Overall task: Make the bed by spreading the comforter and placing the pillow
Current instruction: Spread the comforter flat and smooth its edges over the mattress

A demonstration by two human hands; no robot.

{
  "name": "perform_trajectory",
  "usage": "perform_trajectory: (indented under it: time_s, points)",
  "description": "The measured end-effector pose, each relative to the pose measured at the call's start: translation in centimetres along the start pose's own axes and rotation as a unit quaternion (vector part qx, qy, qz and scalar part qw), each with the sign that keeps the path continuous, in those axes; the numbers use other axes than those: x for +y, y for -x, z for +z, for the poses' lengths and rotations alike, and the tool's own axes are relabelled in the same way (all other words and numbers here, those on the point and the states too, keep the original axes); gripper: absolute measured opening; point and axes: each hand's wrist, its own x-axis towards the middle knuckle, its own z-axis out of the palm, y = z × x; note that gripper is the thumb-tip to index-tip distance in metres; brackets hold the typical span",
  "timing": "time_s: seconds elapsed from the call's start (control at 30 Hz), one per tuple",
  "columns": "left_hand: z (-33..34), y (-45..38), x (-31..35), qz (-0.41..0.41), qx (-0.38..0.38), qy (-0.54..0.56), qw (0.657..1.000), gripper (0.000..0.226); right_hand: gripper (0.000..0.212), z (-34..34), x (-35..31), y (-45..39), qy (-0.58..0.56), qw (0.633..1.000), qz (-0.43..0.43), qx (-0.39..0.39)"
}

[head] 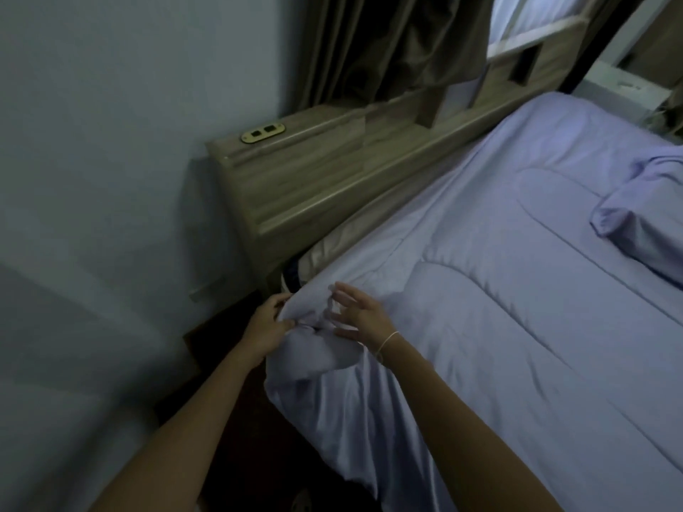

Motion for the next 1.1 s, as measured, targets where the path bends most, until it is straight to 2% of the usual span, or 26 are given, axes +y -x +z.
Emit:
perform_trajectory:
  time_s: [0.13, 0.23, 0.4, 0.5, 0.67, 0.73, 0.83, 0.9, 1.0, 1.1]
  points:
    - [-3.1, -3.1, -3.1, -0.085, 0.062, 0.073, 0.992, 0.035, 0.043, -0.5, 0.3, -4.6, 0.013, 1.0, 0.021, 0.007]
    - [-4.0, -5.4, -4.1, -0.135, 0.091, 0.092, 0.982, 0.027, 0.043, -1.9, 0.8, -8.1, 0.057, 0.996, 0.023, 0.062]
    - [-3.8, -8.1, -3.9, -0.175, 0.113, 0.099, 0.973, 0.027, 0.046, -3.8, 0.7, -11.7, 0.162, 0.979, 0.017, 0.122]
    - [-4.0, -8.8, -4.1, -0.199, 0.141, 0.12, 0.962, 0.027, 0.05, -4.0, 0.3, -12.9, 0.194, 0.974, 0.039, 0.109]
    - [-6.8, -10.3, -3.5, -0.213, 0.198, 0.169, 0.942, 0.048, 0.052, -3.5, -0.3, -15.1, 0.215, 0.973, 0.048, 0.061]
    - [-7.7, -11.2, -3.0, -0.205, 0.222, 0.126, 0.945, 0.049, 0.055, -3.2, -0.4, -16.0, 0.221, 0.972, 0.046, 0.059]
    - [-7.0, -11.8, -1.2, -0.139, 0.221, -0.009, 0.965, 0.038, 0.057, -3.0, -0.5, -17.1, 0.229, 0.971, 0.039, 0.057]
    - [-5.5, -12.2, -0.4, -0.096, 0.188, -0.078, 0.974, 0.044, 0.056, -3.1, -0.1, -17.8, 0.246, 0.967, 0.046, 0.054]
    - [-3.0, -13.1, -1.0, -0.045, 0.099, -0.193, 0.975, 0.053, 0.055, -3.4, 0.2, -18.5, 0.268, 0.959, 0.053, 0.07]
    - [-0.6, -14.5, -2.1, -0.059, 0.046, -0.231, 0.97, 0.057, 0.053, -4.0, 0.3, -19.0, 0.333, 0.937, -0.003, 0.102]
